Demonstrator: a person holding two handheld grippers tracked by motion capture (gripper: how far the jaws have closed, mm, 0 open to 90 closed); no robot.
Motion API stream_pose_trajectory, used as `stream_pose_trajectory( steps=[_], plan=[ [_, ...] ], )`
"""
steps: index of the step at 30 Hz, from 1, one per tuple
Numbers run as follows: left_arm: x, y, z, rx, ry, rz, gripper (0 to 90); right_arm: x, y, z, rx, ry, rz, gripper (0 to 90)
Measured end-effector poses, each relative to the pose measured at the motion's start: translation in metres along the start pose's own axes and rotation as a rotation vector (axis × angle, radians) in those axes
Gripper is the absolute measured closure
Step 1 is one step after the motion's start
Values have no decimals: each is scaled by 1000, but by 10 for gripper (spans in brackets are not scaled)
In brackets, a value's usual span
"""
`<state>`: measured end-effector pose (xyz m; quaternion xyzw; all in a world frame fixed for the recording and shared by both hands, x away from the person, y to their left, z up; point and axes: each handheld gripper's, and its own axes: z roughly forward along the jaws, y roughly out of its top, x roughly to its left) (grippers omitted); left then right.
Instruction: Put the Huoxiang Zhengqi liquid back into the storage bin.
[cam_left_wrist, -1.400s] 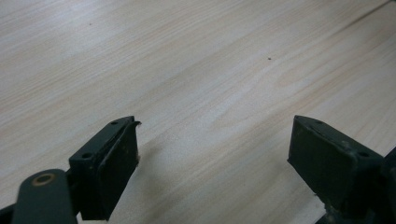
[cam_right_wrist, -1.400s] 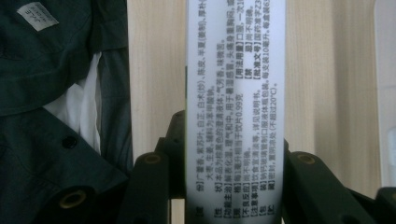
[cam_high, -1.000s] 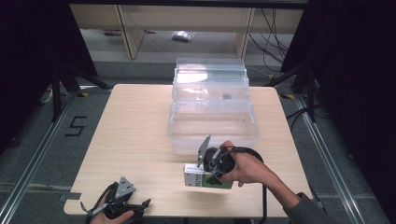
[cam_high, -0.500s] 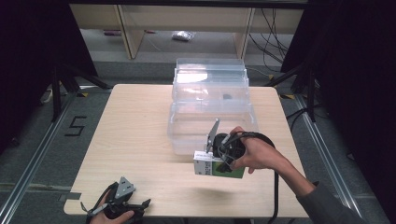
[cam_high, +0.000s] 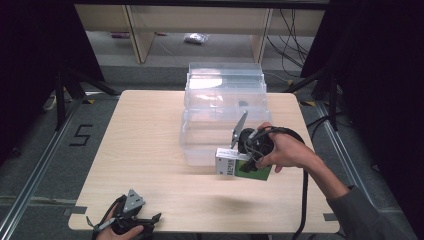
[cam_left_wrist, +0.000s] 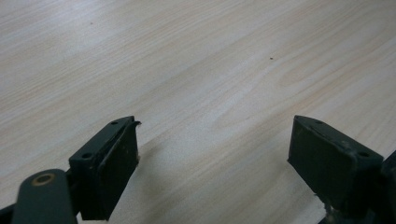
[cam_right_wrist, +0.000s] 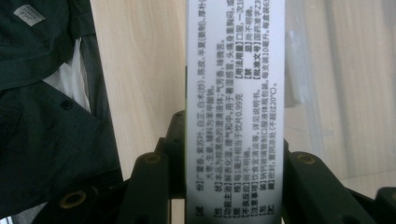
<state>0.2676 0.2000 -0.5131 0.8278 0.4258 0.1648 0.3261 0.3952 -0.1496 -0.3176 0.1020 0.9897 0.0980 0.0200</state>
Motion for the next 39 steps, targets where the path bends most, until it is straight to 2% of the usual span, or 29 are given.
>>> stream_pose_trajectory(
  steps=[2, 5, 6, 8, 9, 11, 13, 15, 16, 19, 20, 23, 24, 26, 27, 28, 30, 33, 35, 36, 37, 39],
  plan=[
    [0, 0, 0, 0, 6, -2, 154, -6, -4, -7, -15, 1, 13, 651],
    [0, 0, 0, 3, 1, 3, 154, -10, -6, -10, -27, -6, 6, 652],
    [0, 0, 0, 0, 2, -2, 154, -9, -7, -15, -16, -13, 59, 652],
    [1, 0, 0, 4, 3, 3, 154, -12, -8, -17, -19, -16, 59, 651],
    [1, 0, -1, 10, -1, 7, 154, -16, -10, -18, -34, -18, 33, 652],
    [0, 0, 1, -2, 3, -4, 154, -21, -12, -22, -45, -27, 38, 652],
    [0, 0, 1, 0, 19, -3, 154, -28, -14, -27, -65, -30, 51, 652],
    [1, 0, 0, 7, 5, 5, 154, -31, -16, -29, -64, -39, 54, 652],
    [1, 0, 1, 5, 8, 1, 154, -32, -16, -30, -71, -30, 82, 652],
    [1, 0, 0, 8, 11, 1, 154, -42, -18, -33, -75, -35, 82, 653],
    [1, 0, 0, 9, 0, 4, 154, -44, -19, -34, -70, -38, 108, 653],
    [1, 0, 0, 8, -3, 5, 154, -54, -21, -37, -78, -43, 115, 653],
    [1, 0, 0, 8, 0, 4, 154, -60, -22, -37, -75, -50, 130, 653],
    [1, 0, 0, 7, -2, 4, 154, -63, -22, -38, -71, -50, 141, 653],
    [1, 0, 0, 10, -7, 6, 154, -66, -23, -38, -76, -56, 135, 653],
    [0, 0, 2, -1, 13, -5, 154, -68, -23, -38, -74, -60, 155, 653],
    [1, 0, 0, 7, 7, 6, 154, -78, -23, -38, -69, -66, 152, 653],
    [1, 0, 1, 4, 9, 2, 154, -84, -23, -35, -73, -63, 149, 653],
    [1, 0, 0, 10, -7, 6, 154, -90, -23, -31, -68, -70, 181, 653],
    [1, 0, 0, 10, -4, 5, 154, -90, -23, -31, -68, -70, 181, 653],
    [1, 0, 1, 6, 5, 2, 154, -97, -24, -28, -69, -75, 171, 652],
    [0, 0, 0, 9, -8, 4, 154, -99, -24, -27, -74, -77, 172, 652]
  ],
)
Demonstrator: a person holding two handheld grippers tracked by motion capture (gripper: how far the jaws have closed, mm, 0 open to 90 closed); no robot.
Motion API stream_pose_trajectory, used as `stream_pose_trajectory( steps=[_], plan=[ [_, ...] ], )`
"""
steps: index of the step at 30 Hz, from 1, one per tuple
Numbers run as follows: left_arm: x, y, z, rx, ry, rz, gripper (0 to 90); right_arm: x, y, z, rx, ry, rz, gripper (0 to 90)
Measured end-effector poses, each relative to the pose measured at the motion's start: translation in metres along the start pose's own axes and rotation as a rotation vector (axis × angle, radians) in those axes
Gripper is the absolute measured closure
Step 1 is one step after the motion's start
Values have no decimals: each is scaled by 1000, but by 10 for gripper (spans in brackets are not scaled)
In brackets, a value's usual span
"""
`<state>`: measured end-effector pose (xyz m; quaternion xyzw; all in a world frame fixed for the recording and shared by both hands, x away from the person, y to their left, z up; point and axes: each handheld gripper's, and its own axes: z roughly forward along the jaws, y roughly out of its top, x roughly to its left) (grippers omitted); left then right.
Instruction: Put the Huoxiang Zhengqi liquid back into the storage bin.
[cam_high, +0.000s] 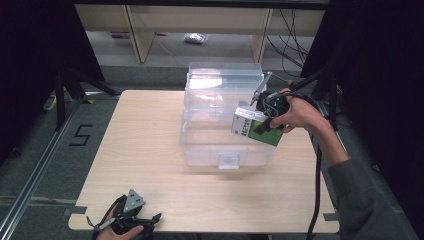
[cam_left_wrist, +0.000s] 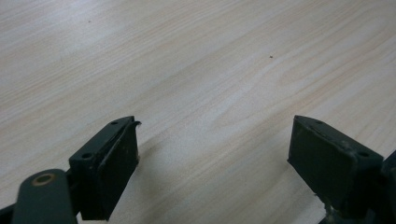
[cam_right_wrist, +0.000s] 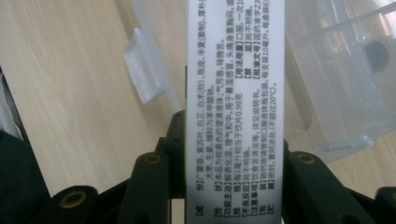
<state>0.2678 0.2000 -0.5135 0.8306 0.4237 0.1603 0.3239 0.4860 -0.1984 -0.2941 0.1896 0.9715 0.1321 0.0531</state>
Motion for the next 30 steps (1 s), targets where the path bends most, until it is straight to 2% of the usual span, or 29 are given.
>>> stream_pose_trajectory(
  steps=[6, 7, 15, 16, 19, 25, 30],
  plan=[
    [0, 0, 0, 1, -1, -1, 154, -15, 2, 13, 6, -1, 18, 652],
    [0, 0, 1, -7, 10, -7, 154, -19, 4, 19, 11, -5, 18, 652],
    [0, 0, 0, 0, -1, 1, 154, -28, 3, 39, 27, 4, 30, 652],
    [0, 0, 0, 0, -2, 0, 154, -30, 3, 42, 24, 4, 11, 652],
    [0, 0, 1, -5, 8, -5, 154, -31, 2, 48, 40, 17, 36, 652],
    [0, 0, 1, -4, 6, 1, 154, -33, 3, 59, 40, 12, 18, 652],
    [0, 0, 1, -4, 9, -7, 154, -36, 1, 71, 41, 36, -14, 651]
  ],
)
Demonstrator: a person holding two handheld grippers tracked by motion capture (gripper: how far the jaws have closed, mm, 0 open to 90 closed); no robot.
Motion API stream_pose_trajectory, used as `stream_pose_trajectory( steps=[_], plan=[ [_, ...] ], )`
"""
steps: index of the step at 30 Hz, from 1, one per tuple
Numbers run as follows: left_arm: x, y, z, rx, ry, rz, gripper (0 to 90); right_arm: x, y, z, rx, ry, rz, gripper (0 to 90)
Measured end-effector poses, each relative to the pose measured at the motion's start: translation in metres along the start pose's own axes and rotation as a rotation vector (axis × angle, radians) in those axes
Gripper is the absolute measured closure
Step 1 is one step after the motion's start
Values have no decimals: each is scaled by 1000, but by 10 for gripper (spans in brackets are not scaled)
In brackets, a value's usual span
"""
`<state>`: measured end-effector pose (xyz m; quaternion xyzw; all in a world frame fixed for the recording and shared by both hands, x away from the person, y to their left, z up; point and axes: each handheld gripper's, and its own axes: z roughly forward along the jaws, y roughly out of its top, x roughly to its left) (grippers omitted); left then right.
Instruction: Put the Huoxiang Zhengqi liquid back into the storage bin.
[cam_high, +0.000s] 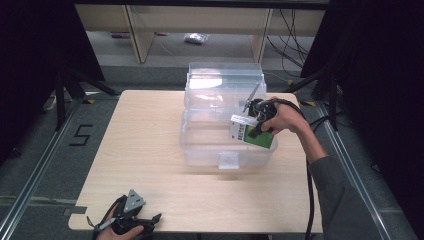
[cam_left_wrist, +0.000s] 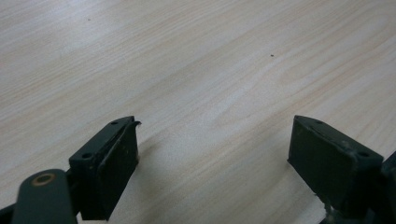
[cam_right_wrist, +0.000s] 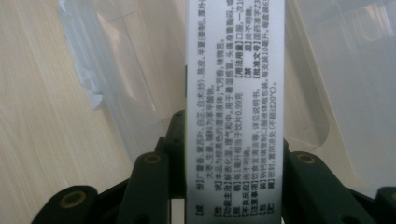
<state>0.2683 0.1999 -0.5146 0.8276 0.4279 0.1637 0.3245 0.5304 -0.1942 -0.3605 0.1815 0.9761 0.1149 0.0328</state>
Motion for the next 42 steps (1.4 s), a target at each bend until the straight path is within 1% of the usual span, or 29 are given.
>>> stream_pose_trajectory(
  steps=[1, 2, 3, 7, 8, 9, 11, 14, 15, 16, 18, 20, 21, 22, 23, 24, 25, 26, 28, 29, 30, 32, 33, 34, 36, 37, 38, 40, 42],
  plan=[
    [0, 0, 0, -1, -3, 4, 154, 1, 0, 1, 6, 5, 9, 651],
    [0, 0, 0, 0, -5, 6, 154, -2, -1, 3, 18, -5, -13, 651],
    [0, 0, 0, 1, -1, 0, 154, -2, -1, 4, 21, -2, -12, 651],
    [0, 0, 0, 0, -3, 6, 154, -3, -3, 9, 21, 1, -7, 651],
    [0, 0, 0, 2, -3, 8, 154, -1, -3, 10, 16, 12, 10, 651],
    [0, 0, 0, -1, 1, -1, 154, -2, -4, 11, 17, 2, 3, 651],
    [0, 0, 0, -2, 12, 2, 154, -3, -6, 13, 17, 9, -20, 650],
    [0, 0, 0, 0, 1, 3, 154, -2, -6, 16, 8, 21, -17, 650],
    [1, 0, 0, 0, -1, 10, 154, -3, -7, 17, 28, 15, -27, 650],
    [0, 0, 0, -2, 1, -1, 154, -3, -7, 17, 28, 15, -27, 650],
    [0, 0, 0, -2, 0, 3, 154, -4, -7, 19, 28, 14, -38, 650],
    [0, 0, 0, -3, 11, 0, 154, -4, -8, 22, 26, 25, -33, 650],
    [1, 0, -1, 1, -7, 8, 154, -2, -9, 24, 18, 32, -8, 649],
    [1, 0, -1, 1, -7, 8, 154, -2, -9, 24, 18, 32, -8, 649],
    [0, 0, 0, -7, 12, -3, 154, -3, -9, 26, 19, 39, -13, 649],
    [0, 0, 0, -3, 10, 0, 154, -4, -10, 28, 20, 42, -16, 649],
    [1, 0, -1, 3, 4, 6, 154, -5, -11, 30, 28, 34, -33, 649],
    [1, 0, -1, 4, -4, 8, 154, -5, -11, 31, 32, 36, -32, 649],
    [1, 1, -1, 3, -3, 8, 154, -4, -12, 34, 24, 52, -7, 649],
    [1, 0, -1, 3, -4, 7, 154, -4, -12, 35, 33, 51, -9, 649],
    [1, 0, -1, 4, -4, 7, 154, -5, -13, 35, 26, 57, -15, 648],
    [1, 1, -1, 2, -6, 1, 154, -6, -13, 36, 44, 33, -22, 648],
    [1, 1, -2, 3, -4, 8, 154, -6, -13, 37, 46, 33, -24, 648],
    [1, 1, -2, 3, -4, 8, 154, -5, -13, 37, 52, 35, -7, 648],
    [1, 0, -1, 1, -9, 0, 154, -5, -13, 38, 32, 59, -13, 648],
    [1, 0, -1, 2, -6, 0, 154, -4, -13, 37, 37, 50, 6, 648],
    [1, 1, -1, 3, -4, 9, 154, -7, -12, 38, 47, 39, -25, 647],
    [1, 0, -1, 3, -7, 8, 154, -7, -13, 39, 50, 39, -17, 647],
    [1, 1, -1, 3, -4, 8, 154, -8, -13, 40, 50, 41, -29, 647]
  ],
)
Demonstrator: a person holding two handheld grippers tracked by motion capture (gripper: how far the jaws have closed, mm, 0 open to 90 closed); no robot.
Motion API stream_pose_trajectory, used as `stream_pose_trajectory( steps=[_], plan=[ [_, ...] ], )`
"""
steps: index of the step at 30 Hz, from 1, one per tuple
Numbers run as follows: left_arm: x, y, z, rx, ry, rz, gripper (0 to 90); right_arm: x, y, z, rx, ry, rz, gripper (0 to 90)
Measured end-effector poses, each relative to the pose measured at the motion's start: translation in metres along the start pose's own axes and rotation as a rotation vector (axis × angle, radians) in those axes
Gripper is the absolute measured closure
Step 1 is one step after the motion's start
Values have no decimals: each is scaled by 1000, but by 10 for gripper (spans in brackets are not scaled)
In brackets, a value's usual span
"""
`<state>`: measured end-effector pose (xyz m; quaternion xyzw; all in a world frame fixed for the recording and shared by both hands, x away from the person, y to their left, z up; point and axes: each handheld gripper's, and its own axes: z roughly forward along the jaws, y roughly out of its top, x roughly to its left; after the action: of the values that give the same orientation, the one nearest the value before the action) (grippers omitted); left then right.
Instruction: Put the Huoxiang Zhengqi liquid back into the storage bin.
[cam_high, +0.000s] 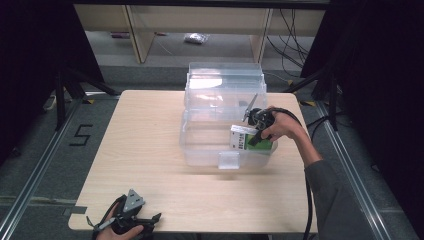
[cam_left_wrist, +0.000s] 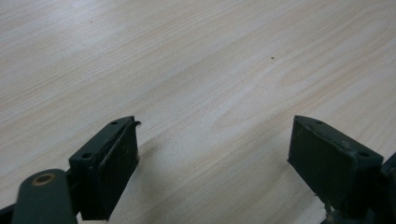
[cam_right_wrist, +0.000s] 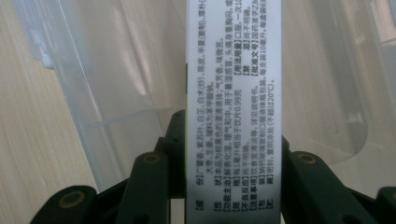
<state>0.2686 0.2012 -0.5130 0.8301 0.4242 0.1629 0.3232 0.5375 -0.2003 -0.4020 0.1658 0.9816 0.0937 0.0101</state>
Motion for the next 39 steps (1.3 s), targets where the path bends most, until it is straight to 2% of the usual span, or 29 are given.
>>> stream_pose_trajectory(
  steps=[4, 8, 9, 10, 11, 12, 13, 14, 15, 16, 18, 21, 23, 24, 25, 26, 28, 29, 30, 32, 34, 35, 37, 38, 39],
  plan=[
    [0, 0, 0, 0, 0, -1, 154, 1, 0, 2, 11, -6, 16, 645],
    [-1, 0, 0, -4, -4, -4, 154, 0, 0, 6, 8, 8, -10, 644],
    [-1, 0, 0, -2, -4, -4, 154, 1, 0, 7, 10, 12, 9, 643],
    [0, 0, 0, -2, 2, -1, 154, 0, -1, 8, 3, 18, -6, 643],
    [0, 0, 1, -7, 2, -9, 154, 1, -2, 9, 11, 18, 16, 642],
    [0, 0, 1, -7, 5, -3, 154, 0, -3, 11, 5, 21, 6, 641],
    [-1, 0, 0, -3, 9, 0, 154, 1, -3, 12, -5, 31, 23, 640],
    [-1, 0, 0, -2, -5, -3, 154, 2, -3, 13, -7, 38, 30, 639],
    [0, 0, 0, -2, -4, -4, 154, 0, -4, 13, 4, 26, 9, 637],
    [0, 0, 0, -3, -5, -6, 154, 0, -4, 13, 2, 27, 9, 632],
    [0, 0, 0, 0, 1, 0, 154, 0, -4, 12, 7, 22, 33, 619],
    [0, 0, 0, 1, 1, -1, 153, 1, -5, 4, -44, 47, 46, 612],
    [0, 0, 1, -3, -1, -1, 154, 1, -7, -3, -54, 32, 49, 585],
    [-1, 0, 1, 1, 5, -2, 154, 3, -7, -5, -65, 40, 62, 567],
    [-1, 0, 1, -2, 9, -2, 154, 3, -8, -8, -52, 20, 47, 562],
    [-1, 0, 1, -9, 5, -5, 154, 4, -9, -11, -63, 25, 39, 564],
    [0, 0, 0, 1, 7, 0, 154, 5, -9, -18, -92, 29, 66, 555],
    [0, 0, 0, 2, -1, 2, 154, 6, -10, -21, -102, 16, 79, 553],
    [-1, 0, 1, -2, 12, -2, 154, 6, -10, -23, -114, 16, 73, 543],
    [0, 0, 0, 5, 1, 0, 154, 7, -11, -29, -126, 13, 71, 523],
    [-1, 0, 1, -2, 14, -2, 154, 9, -11, -33, -136, -1, 99, 484],
    [0, 0, 0, 3, 2, 4, 154, 10, -11, -35, -139, -6, 97, 479],
    [-1, 0, 0, 3, 6, -1, 154, 10, -11, -39, -168, -8, 76, 478],
    [0, 0, 0, 4, 3, 1, 154, 13, -12, -41, -171, -13, 104, 455],
    [0, 0, 0, 2, 8, 0, 154, 12, -12, -41, -179, -18, 95, 441]
  ],
)
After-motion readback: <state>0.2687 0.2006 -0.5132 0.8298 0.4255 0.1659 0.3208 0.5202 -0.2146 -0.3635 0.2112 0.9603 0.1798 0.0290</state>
